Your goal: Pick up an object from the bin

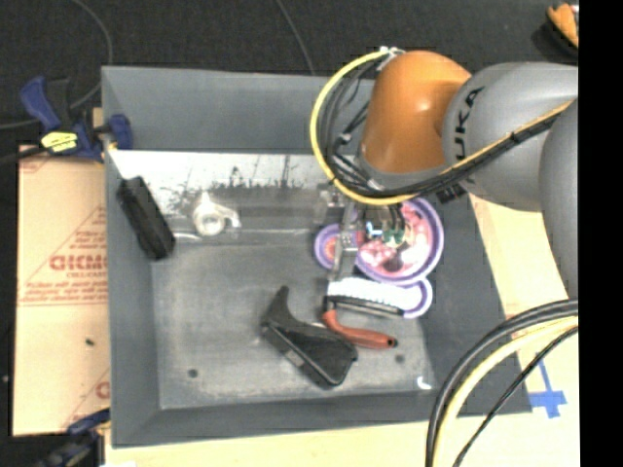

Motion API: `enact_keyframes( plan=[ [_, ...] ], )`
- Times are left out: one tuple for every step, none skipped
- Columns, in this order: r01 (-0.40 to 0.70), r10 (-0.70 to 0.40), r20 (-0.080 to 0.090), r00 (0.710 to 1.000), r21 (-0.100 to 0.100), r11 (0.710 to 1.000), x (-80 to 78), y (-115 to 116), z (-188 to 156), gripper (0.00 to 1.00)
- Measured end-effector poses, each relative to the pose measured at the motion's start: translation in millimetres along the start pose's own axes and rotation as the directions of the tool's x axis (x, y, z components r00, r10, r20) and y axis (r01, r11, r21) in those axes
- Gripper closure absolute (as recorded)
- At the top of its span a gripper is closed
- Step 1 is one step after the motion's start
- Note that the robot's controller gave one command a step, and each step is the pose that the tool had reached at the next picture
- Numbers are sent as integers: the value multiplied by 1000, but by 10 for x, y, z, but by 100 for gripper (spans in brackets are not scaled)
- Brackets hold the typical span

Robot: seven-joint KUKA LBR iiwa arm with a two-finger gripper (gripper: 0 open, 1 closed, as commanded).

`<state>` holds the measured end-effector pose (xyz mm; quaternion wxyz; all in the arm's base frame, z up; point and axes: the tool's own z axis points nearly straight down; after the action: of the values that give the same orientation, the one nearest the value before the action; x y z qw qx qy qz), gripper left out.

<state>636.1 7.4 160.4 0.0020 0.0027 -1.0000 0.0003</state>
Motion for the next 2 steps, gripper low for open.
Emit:
enact_keyframes(
  plan=[
    [0, 0, 9, 1000, 0, 1000, -17, 1, -54, 0],
    [76, -76, -5, 997, -4, 997, 761, -805, 917, 0]
  ],
)
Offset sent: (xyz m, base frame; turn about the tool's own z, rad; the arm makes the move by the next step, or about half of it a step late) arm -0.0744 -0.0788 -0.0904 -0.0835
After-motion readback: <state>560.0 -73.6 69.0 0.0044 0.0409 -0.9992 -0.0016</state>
